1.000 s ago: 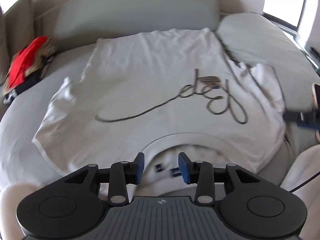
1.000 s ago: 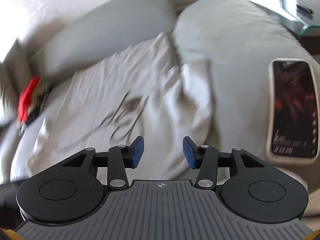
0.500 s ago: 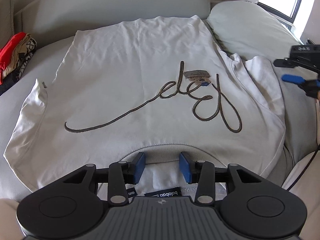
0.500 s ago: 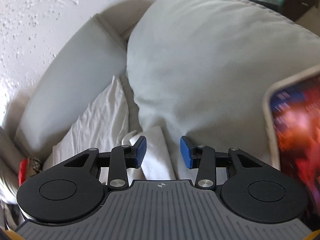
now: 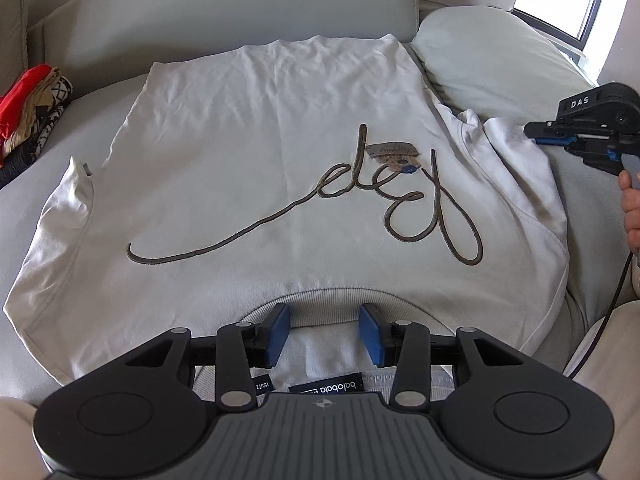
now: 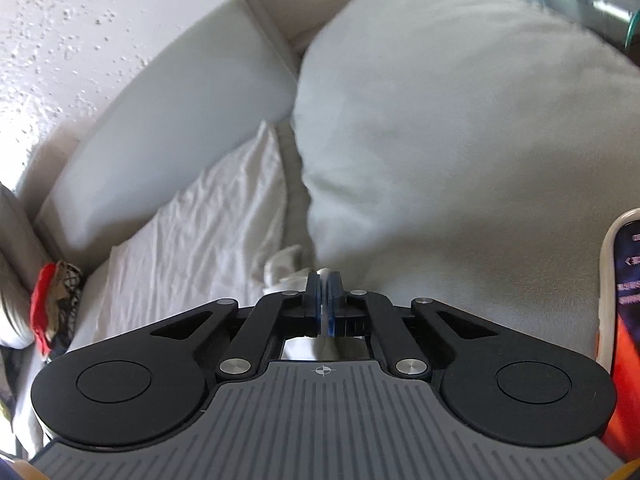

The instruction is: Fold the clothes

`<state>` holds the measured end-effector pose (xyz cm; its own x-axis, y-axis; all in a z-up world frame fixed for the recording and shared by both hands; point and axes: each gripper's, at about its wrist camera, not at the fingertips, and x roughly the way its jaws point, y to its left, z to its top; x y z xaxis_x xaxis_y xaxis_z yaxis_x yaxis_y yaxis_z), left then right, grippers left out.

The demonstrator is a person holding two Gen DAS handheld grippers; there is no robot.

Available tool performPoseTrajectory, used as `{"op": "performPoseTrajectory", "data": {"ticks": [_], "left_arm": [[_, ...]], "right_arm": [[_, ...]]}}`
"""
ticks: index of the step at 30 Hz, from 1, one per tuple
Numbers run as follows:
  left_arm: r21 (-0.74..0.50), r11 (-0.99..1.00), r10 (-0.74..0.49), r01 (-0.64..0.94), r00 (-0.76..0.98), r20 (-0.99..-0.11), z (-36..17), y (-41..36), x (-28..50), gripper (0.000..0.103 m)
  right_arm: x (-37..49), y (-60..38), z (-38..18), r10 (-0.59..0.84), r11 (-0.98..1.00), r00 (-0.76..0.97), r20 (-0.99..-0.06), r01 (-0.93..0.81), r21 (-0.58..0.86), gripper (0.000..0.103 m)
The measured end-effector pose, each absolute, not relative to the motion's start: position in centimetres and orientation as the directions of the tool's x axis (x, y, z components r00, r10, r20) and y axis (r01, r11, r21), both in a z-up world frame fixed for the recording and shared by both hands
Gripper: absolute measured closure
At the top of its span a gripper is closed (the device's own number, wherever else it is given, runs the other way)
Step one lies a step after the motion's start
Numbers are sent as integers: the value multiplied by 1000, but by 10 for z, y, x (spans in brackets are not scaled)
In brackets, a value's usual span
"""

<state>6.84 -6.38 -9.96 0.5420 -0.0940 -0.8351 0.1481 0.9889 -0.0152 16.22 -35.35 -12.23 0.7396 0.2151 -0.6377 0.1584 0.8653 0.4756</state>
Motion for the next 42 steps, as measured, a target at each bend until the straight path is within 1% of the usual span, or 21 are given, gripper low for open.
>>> {"op": "performPoseTrajectory", "data": {"ticks": [2, 6, 9, 12, 15, 17, 18, 19, 20, 21, 22, 24, 26, 28, 31, 33, 36, 38, 39, 40, 42], "left_arm": [[-16, 989, -94, 147, 545, -833, -100, -63, 68, 61], [-8, 989, -89, 147, 550, -830, -99, -64, 66, 61], [0, 989, -85, 151, 556, -827, -99, -65, 64, 61], [10, 988, -79, 155, 559, -825, -99, -67, 63, 61], [8, 988, -81, 155, 560, -825, -99, -66, 62, 61], [2, 988, -85, 153, 560, -824, -99, -64, 61, 61], [0, 988, -87, 153, 560, -824, -100, -64, 61, 61], [-1, 988, -88, 153, 560, -824, -100, -63, 61, 61], [0, 988, -88, 154, 560, -824, -99, -63, 61, 61], [1, 988, -87, 155, 560, -824, -99, -63, 61, 61], [1, 988, -88, 157, 559, -825, -99, -63, 60, 61], [-1, 987, -92, 162, 555, -827, -97, -63, 59, 61], [-6, 987, -95, 162, 552, -829, -95, -62, 57, 61], [-9, 987, -98, 161, 552, -828, -94, -62, 54, 61], [3, 986, -94, 170, 560, -823, -95, -65, 49, 61], [11, 984, -92, 176, 563, -821, -95, -66, 48, 61], [3, 984, -98, 177, 561, -822, -94, -64, 45, 61], [-4, 984, -105, 178, 562, -821, -94, -62, 42, 61], [-7, 984, -109, 179, 564, -819, -95, -61, 41, 61], [-11, 984, -113, 180, 566, -817, -95, -60, 40, 61], [-21, 984, -120, 177, 568, -814, -94, -57, 38, 61]], "right_arm": [[151, -349, -108, 167, 875, 775, -610, 169, 454, 102], [112, -347, -83, -50, 873, 825, -563, 310, 377, 103], [95, -347, -81, -177, 862, 812, -556, 400, 311, 103], [96, -348, -90, -255, 862, 770, -585, 455, 223, 103], [92, -351, -93, -321, 833, 732, -601, 520, 189, 103], [91, -345, -91, -337, 839, 727, -598, 520, 158, 103], [91, -343, -90, -340, 843, 725, -598, 518, 148, 101], [91, -347, -90, -294, 850, 731, -616, 494, 181, 89], [91, -350, -90, -247, 856, 736, -631, 471, 215, 82], [91, -354, -90, -200, 859, 738, -644, 449, 248, 64], [88, -356, -89, -164, 855, 735, -658, 438, 277, 57], [79, -356, -85, -129, 858, 733, -668, 421, 295, 58], [69, -346, -83, -136, 874, 724, -677, 409, 262, 62], [64, -333, -82, -119, 904, 723, -681, 362, 227, 82], [77, -301, -91, -15, 964, 695, -719, 201, 175, 83], [91, -279, -104, 20, 984, 649, -761, 124, 131, 83], [100, -262, -125, -64, 994, 579, -813, 112, 1, 83], [98, -261, -133, -112, 990, 530, -840, 131, -50, 87], [95, -262, -134, -124, 989, 519, -846, 135, -62, 96], [90, -263, -134, -144, 986, 510, -848, 146, -79, 99], [81, -266, -127, -176, 978, 504, -846, 185, -93, 100]]}}
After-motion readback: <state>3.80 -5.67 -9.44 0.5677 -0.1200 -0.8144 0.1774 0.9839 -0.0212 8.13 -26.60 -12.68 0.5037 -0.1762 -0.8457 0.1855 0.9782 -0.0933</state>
